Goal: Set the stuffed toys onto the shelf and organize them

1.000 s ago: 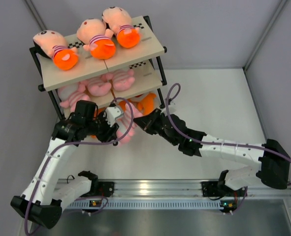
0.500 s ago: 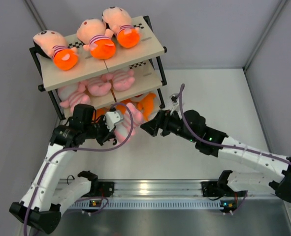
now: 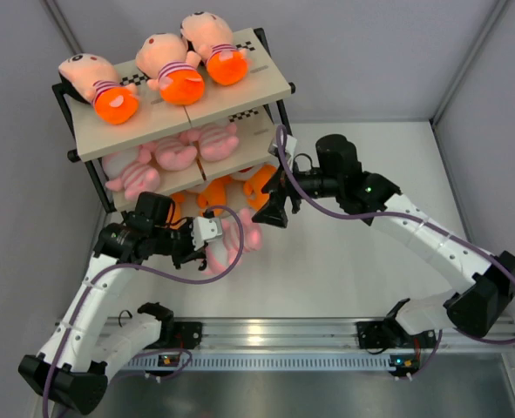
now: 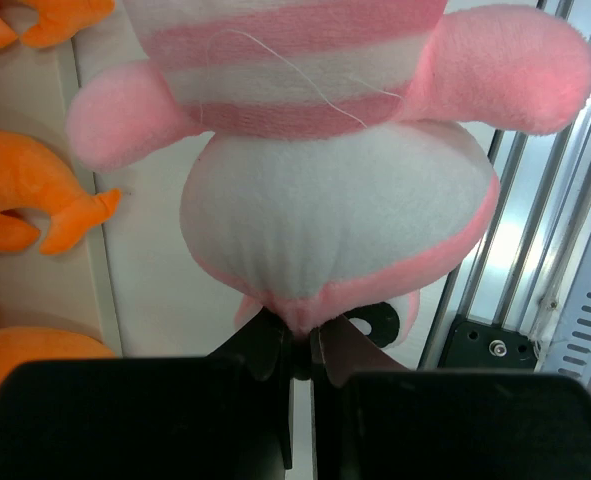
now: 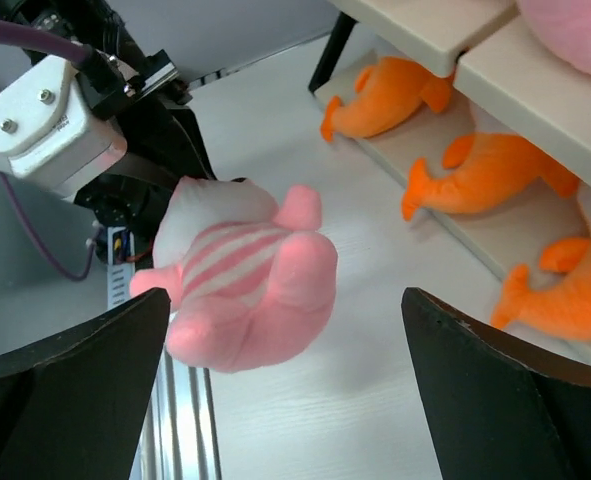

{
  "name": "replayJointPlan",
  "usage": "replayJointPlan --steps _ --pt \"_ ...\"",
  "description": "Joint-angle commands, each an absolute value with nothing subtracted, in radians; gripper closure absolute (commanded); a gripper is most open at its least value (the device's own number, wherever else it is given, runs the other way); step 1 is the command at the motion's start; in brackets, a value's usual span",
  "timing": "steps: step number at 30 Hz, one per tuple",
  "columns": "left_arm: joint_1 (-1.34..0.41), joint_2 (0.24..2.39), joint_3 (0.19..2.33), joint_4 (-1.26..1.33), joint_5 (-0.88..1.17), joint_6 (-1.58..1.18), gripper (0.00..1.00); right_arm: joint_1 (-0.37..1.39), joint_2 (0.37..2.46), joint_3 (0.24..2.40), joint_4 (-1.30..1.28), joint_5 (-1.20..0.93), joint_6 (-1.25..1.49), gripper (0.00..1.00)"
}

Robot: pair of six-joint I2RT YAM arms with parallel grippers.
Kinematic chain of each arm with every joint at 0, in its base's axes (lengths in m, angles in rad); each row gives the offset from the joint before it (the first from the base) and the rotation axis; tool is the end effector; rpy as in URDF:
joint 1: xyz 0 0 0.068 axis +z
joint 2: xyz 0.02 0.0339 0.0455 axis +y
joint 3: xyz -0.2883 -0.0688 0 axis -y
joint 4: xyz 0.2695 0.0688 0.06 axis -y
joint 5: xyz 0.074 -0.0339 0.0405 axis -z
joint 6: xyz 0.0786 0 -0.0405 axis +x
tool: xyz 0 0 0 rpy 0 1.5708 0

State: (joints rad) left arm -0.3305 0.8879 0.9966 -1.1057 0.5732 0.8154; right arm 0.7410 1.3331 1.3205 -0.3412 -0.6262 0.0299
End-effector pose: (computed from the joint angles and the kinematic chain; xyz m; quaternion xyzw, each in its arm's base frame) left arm 0.1522 -0.0973 0.3084 0.5660 0.7297 -0.1980 0.3286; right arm 0.2282 0.2713 0.4026 -0.4368 0.6705 0.4387 0.4089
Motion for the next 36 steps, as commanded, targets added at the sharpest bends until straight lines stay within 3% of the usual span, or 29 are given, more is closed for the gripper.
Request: replayJointPlan --steps 1,8,11,12,13,15,16,18,21,22,23,24,26,32,36 --pt "-0.339 0.861 1.002 -1.120 0.637 0.867 1.00 0.732 1.400 1.374 -0.374 -0.833 -0.080 0.01" --pt "-0.344 0.870 0.997 -1.126 0.638 0.876 1.00 0.738 1.469 1.276 -0.137 -0.908 0.067 0.02" --pt "-0.344 0.871 1.003 -1.124 0.643 0.874 1.00 0.773 1.494 1.246 -0.049 -0.894 0.129 0.14" --pt "-0.342 0.868 1.006 -1.124 0.643 0.874 1.00 0.787 1.500 1.247 -0.051 -0.893 0.127 0.19" --pt "-0.342 0.868 1.014 -1.126 0.638 0.871 1.00 0.816 1.509 1.244 -0.057 -0.890 0.127 0.36" --pt "-0.344 0.861 1.019 -1.126 0.632 0.871 1.00 0.836 1.508 1.229 -0.060 -0.885 0.126 0.54" --pt "-0.342 0.858 1.022 -1.126 0.626 0.871 1.00 0.845 1.493 1.197 -0.051 -0.881 0.133 0.74" --pt "-0.344 0.844 1.023 -1.127 0.623 0.870 1.00 0.844 1.464 1.157 -0.015 -0.807 0.147 1.00" --pt "-0.344 0.838 1.037 -1.124 0.589 0.832 0.99 0.841 1.382 1.092 -0.012 -0.677 0.164 1.00" --pt "-0.342 0.838 1.042 -1.124 0.566 0.792 0.87 0.841 1.334 1.066 -0.020 -0.634 0.166 1.00" --pt "-0.342 0.844 1.045 -1.123 0.539 0.770 0.48 0.838 1.306 1.052 -0.028 -0.553 0.170 1.00" --pt "-0.342 0.845 1.061 -1.123 0.464 0.709 0.34 0.827 1.246 1.026 -0.038 -0.520 0.173 1.00" --pt "-0.344 0.854 1.077 -1.123 0.373 0.646 0.27 0.818 1.181 1.012 -0.069 -0.395 0.172 1.00" --pt "-0.341 0.795 1.082 -1.124 0.109 0.479 0.24 0.808 0.928 0.996 -0.135 0.134 0.118 1.00" --pt "-0.299 0.733 1.028 -1.124 0.094 0.494 0.20 0.808 0.854 1.029 -0.038 0.153 0.043 1.00"
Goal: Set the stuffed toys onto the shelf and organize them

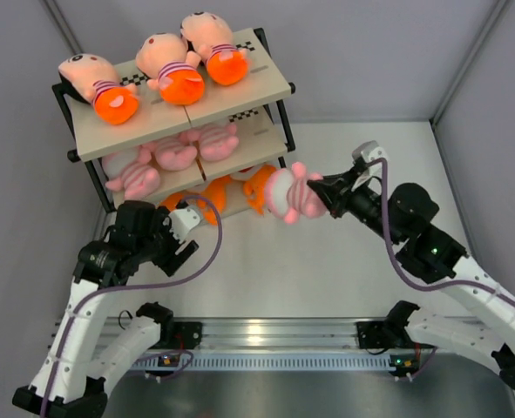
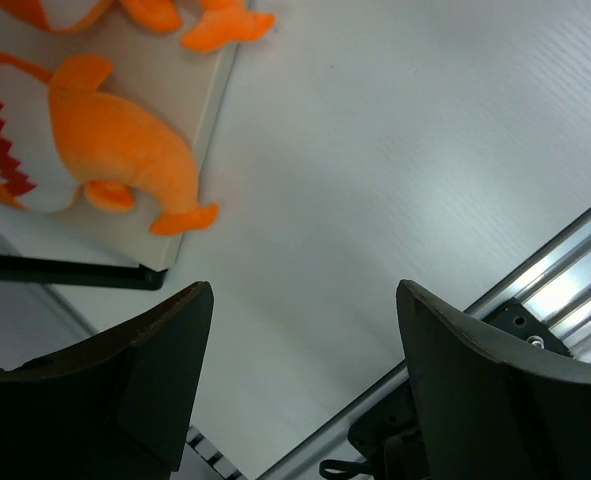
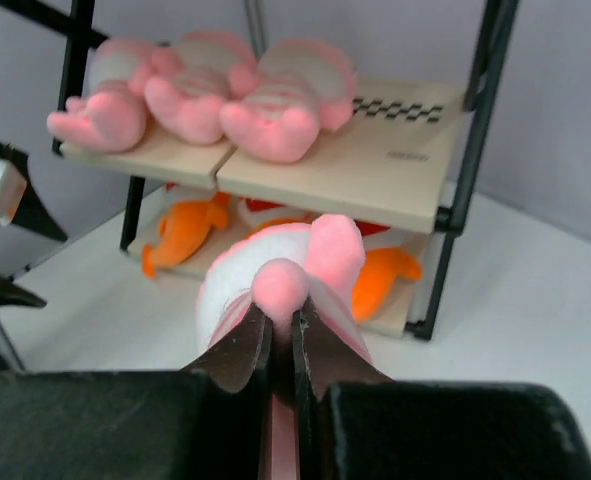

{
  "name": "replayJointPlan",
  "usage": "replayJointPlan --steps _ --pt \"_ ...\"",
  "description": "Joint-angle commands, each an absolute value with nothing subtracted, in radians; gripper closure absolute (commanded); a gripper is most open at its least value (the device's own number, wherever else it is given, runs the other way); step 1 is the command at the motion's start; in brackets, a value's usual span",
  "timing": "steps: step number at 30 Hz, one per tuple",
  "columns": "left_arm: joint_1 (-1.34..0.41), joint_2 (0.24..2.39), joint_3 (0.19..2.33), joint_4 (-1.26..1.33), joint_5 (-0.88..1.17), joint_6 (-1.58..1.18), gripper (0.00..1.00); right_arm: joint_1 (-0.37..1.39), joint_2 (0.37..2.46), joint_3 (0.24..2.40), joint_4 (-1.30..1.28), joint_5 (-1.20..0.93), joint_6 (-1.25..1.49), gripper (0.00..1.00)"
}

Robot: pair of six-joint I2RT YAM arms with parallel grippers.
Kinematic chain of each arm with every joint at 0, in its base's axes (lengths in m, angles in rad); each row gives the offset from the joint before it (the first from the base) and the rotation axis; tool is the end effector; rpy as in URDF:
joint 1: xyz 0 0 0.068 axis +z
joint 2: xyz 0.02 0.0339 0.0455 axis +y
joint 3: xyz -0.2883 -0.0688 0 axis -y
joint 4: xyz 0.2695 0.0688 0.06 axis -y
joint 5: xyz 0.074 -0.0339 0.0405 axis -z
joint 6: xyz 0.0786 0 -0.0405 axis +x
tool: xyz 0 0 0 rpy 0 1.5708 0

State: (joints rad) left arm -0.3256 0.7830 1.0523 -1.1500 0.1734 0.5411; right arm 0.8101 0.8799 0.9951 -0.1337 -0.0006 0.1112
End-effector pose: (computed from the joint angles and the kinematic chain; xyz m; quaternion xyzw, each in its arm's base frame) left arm 0.1433 -0.0627 0.3296 0.4203 0.8386 -0.0448 0.3438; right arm 0.1721 0.1809 0.4234 -0.2445 0.6704 0.3116 0.6274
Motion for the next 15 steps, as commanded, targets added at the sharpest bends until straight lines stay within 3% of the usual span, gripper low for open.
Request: replayJointPlan --steps 1,8,15 --pt "-0.284 0.729 1.023 -1.124 0.081 0.494 0.20 0.807 0.857 1.044 -0.029 0.155 0.031 1.00" --pt "-0.219 0.693 1.019 -1.127 0.107 0.482 0.20 0.808 0.931 0.994 0.366 0.200 -0.233 1.00" --pt "-0.184 0.683 0.996 -1.127 0.100 0.473 0.20 0.808 1.054 0.953 0.651 0.261 -0.255 1.00"
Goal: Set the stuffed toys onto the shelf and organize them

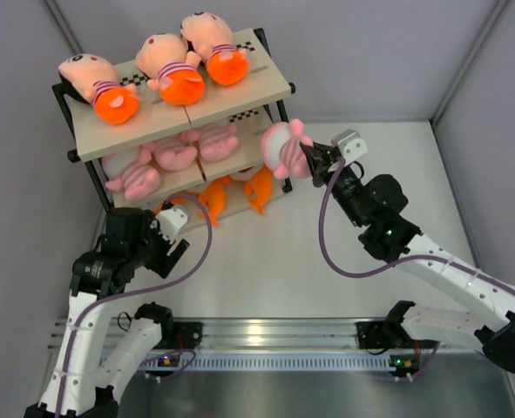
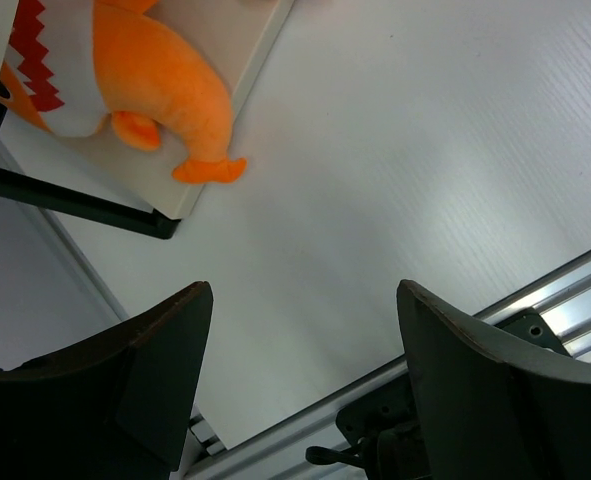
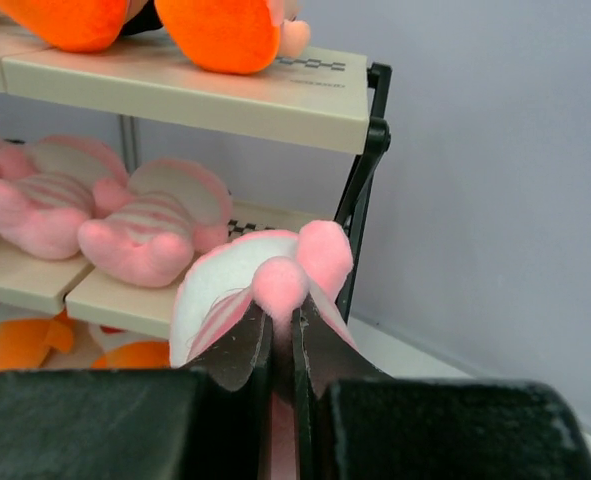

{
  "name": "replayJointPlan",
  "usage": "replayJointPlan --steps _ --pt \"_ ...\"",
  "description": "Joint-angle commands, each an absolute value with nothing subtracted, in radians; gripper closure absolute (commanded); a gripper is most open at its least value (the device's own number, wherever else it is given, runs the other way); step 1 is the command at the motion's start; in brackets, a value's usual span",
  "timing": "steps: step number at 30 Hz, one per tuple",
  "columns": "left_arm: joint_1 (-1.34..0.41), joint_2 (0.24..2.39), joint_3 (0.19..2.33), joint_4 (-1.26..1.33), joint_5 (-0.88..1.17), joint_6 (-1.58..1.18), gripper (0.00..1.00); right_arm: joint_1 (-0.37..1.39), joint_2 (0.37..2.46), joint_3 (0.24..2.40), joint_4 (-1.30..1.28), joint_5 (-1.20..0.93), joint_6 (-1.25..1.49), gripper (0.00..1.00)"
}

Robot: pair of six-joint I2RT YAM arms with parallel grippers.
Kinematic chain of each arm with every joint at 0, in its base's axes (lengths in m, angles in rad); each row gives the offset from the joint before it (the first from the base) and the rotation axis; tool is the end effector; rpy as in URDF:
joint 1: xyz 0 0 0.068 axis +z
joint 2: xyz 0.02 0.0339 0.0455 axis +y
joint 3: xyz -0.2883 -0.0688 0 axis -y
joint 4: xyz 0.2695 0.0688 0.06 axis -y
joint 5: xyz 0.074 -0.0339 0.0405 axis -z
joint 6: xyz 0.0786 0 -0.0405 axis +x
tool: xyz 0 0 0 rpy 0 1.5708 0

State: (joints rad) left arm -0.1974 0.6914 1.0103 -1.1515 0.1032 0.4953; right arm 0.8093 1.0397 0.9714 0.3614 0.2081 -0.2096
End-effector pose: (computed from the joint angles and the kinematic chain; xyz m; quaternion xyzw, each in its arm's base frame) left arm 0.1332 -0.0349 0.3262 0.3337 0.8698 0.0059 0.3634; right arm 0.2128 0.1997 0.4472 -0.2164 0.5584 0.1767 0.7811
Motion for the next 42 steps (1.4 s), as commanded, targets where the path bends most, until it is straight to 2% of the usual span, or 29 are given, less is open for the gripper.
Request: replayJointPlan --steps 1,12,21,30,34,42 --pt "-0.176 0.678 0.994 -1.129 0.107 0.472 0.20 0.808 1.060 0.940 0.693 0.277 -0.252 1.00" --pt "-0.166 0.681 0.983 -1.127 0.123 0.482 0.20 0.808 1.250 0.865 1.044 0.402 -0.186 1.00" --pt "-0.166 0.678 0.979 -1.127 0.133 0.491 0.20 0.808 1.406 0.868 1.190 0.505 -0.144 1.00" --pt "-0.166 0.669 0.969 -1.129 0.133 0.497 0.20 0.818 1.531 0.864 1.213 0.581 -0.051 1.00" --pt "-0.166 0.666 0.971 -1.140 0.132 0.505 0.20 0.819 1.563 0.877 1.196 0.685 -0.028 1.00" --pt "-0.166 0.661 0.969 -1.141 0.130 0.505 0.20 0.830 1.661 0.989 1.161 0.752 -0.008 1.00"
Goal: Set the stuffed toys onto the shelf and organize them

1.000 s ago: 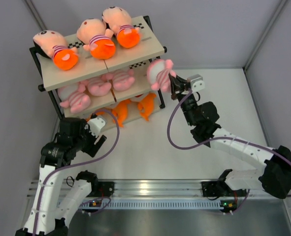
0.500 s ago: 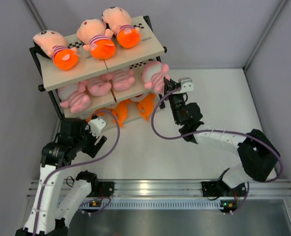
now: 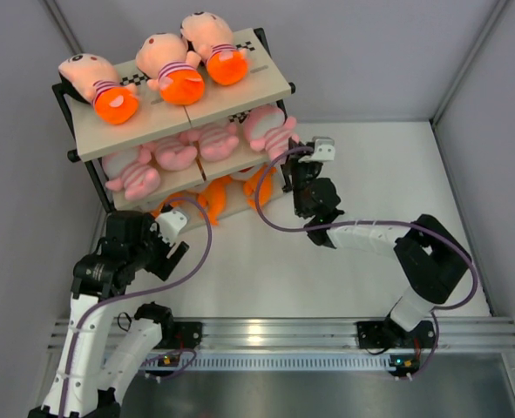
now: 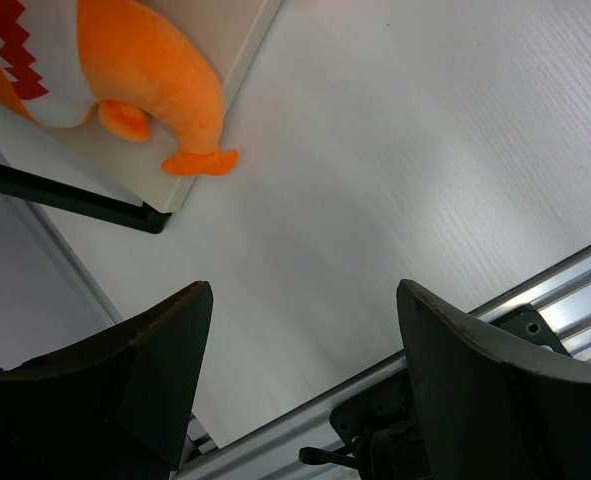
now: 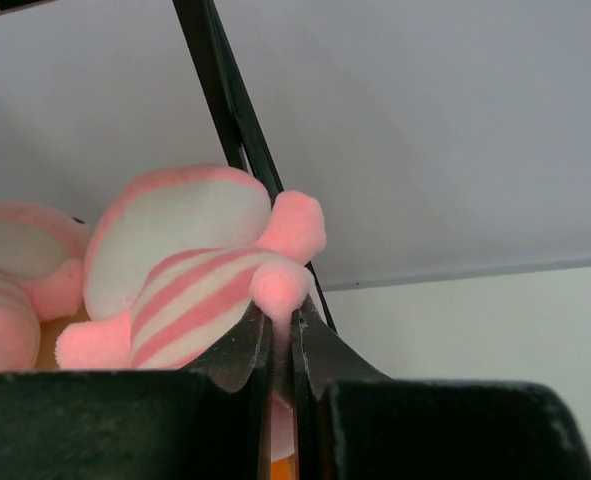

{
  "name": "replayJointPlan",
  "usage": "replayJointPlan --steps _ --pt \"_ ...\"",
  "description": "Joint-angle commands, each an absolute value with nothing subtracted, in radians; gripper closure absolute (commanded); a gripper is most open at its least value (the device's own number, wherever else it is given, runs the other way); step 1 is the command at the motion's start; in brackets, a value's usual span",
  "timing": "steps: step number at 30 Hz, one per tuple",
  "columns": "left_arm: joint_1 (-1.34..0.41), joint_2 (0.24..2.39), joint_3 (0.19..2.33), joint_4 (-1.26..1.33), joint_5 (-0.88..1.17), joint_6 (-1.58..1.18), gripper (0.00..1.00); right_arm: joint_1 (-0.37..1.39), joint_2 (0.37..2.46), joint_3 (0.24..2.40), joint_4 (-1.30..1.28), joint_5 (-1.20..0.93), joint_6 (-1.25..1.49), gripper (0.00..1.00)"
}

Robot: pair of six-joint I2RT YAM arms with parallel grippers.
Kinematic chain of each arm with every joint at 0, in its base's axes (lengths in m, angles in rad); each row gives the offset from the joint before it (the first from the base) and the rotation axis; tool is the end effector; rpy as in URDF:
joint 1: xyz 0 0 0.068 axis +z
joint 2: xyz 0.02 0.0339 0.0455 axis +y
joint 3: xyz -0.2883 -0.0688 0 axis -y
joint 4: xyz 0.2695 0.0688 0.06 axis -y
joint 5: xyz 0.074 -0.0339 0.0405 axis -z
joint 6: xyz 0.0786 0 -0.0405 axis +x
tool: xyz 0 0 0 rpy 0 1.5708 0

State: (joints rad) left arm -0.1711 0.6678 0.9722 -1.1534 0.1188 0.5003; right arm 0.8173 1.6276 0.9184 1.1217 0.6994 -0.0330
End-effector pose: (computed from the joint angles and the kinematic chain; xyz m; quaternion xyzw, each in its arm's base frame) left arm 0.1297 -0.0319 0.3159 0.3275 0.8749 0.0030 0.3568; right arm 0.3125 0.2592 0.3251 0.0491 0.5867 0.1272 0.7983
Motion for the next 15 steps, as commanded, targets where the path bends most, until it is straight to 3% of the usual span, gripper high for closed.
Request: replayJointPlan --steps 1,15 --pt "-0.166 0.660 0.969 -1.141 0.129 0.505 0.20 0.833 1.666 1.002 1.143 0.788 0.044 1.00" --pt "-0.166 0.657 0.971 -1.149 0.126 0.508 0.20 0.871 1.807 1.212 1.011 0.965 0.149 1.00"
